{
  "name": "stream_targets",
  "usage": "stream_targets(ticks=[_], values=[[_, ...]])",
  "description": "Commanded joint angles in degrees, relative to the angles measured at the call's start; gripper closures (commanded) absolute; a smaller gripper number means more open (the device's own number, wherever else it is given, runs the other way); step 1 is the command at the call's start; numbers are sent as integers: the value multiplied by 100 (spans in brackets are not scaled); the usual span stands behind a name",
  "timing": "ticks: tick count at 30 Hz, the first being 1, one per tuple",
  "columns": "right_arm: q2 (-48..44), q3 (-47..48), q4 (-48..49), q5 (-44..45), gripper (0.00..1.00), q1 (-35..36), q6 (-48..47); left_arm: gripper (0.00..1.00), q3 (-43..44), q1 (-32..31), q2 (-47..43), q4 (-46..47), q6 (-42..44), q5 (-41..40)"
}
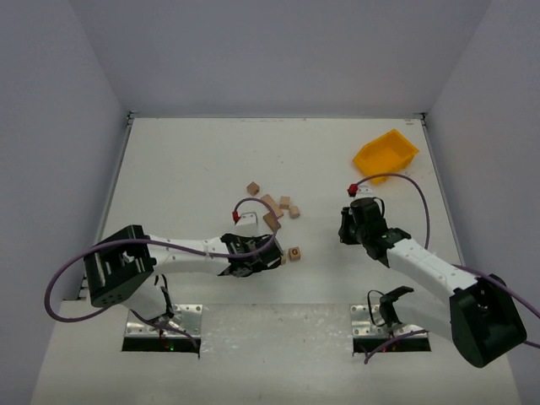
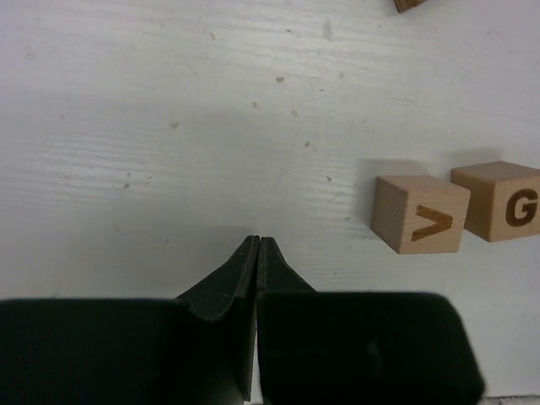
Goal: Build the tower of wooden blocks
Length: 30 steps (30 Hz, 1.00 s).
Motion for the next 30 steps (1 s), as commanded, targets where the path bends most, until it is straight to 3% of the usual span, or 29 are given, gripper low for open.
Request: stream_targets(ticks=[1,8,30], values=[[-7,-204,566,-1496,82,14,-111,100,-141,110,-33,1243,591,410],[386,-150,890,-1985,84,292,-215,100,-106,257,380,1877,846,696],[1629,360,1241,-2041,86,881,-265,100,342,327,978,1807,1098,764]])
